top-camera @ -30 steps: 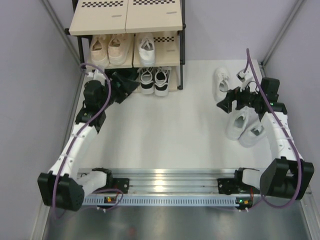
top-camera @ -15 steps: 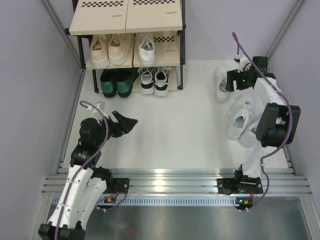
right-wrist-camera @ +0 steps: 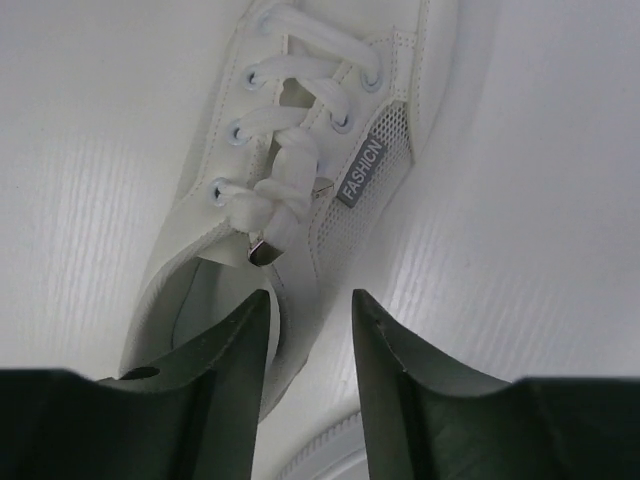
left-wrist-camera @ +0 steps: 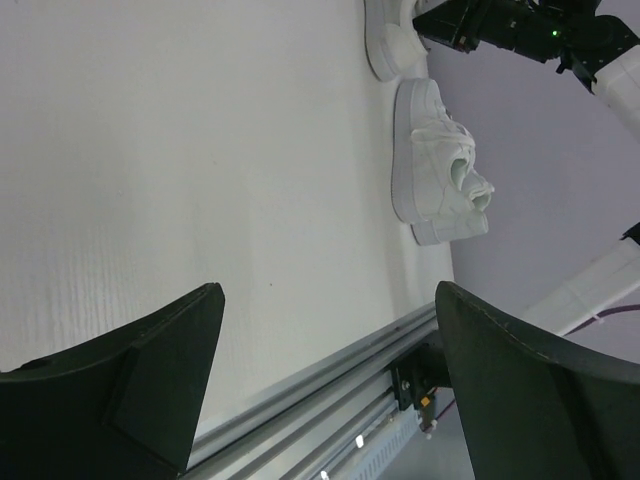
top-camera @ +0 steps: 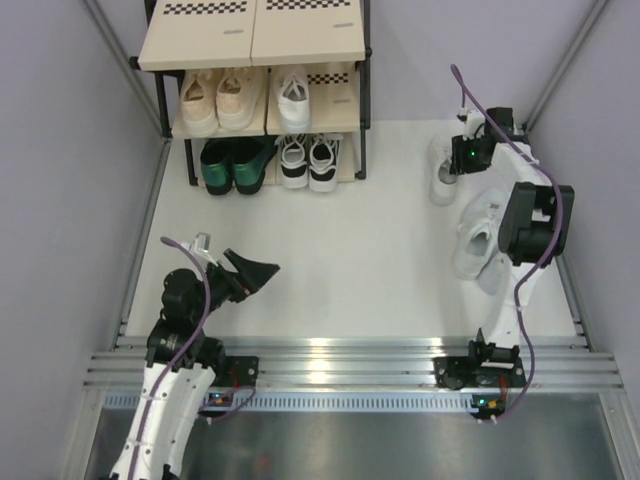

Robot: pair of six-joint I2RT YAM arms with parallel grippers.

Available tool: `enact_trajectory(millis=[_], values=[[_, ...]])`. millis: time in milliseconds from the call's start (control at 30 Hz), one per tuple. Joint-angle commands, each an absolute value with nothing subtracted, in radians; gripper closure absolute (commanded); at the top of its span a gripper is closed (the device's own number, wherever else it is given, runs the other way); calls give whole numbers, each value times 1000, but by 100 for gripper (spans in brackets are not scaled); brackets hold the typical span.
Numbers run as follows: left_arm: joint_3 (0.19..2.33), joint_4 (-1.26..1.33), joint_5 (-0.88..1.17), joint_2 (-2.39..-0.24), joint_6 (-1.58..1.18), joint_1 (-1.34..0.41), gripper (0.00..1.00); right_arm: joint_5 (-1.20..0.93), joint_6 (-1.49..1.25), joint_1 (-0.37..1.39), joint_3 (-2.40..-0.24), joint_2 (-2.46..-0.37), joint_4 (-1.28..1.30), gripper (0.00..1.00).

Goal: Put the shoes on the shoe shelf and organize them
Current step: Pick up the shoe at the center of the board.

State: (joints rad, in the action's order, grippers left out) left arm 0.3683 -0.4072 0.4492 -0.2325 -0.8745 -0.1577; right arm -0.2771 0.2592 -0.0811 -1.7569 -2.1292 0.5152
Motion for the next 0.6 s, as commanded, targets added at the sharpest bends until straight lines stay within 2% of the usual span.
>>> enact_trajectory(millis=[0,33,100,133,300,433,567], values=[[302,-322,521,-225,-1012,-153,8,-281,222,-69,-1786,-2145,515,63],[284,-271,534,-229,-1063,-153,8,-300,225,-69,-1770,-2140,505,77],[236,-207,561,-232,-1107,-153,8,-343,227,-71,-1737,-2103,480,95],[229,-169,563,-233,-1135,-153,8,-376,224,-74,-1680,-2079,460,100],[247,-130,551,-294,-1131,-155,8,-486,225,-78,-1504,-1832,362,100],[296,-89,565,-432,-1082,-169,8,-633,261,-80,-1350,-1640,393,100],[287,82,510,-501,-1095,-239,8,-785,366,-78,-1226,-1453,500,100]])
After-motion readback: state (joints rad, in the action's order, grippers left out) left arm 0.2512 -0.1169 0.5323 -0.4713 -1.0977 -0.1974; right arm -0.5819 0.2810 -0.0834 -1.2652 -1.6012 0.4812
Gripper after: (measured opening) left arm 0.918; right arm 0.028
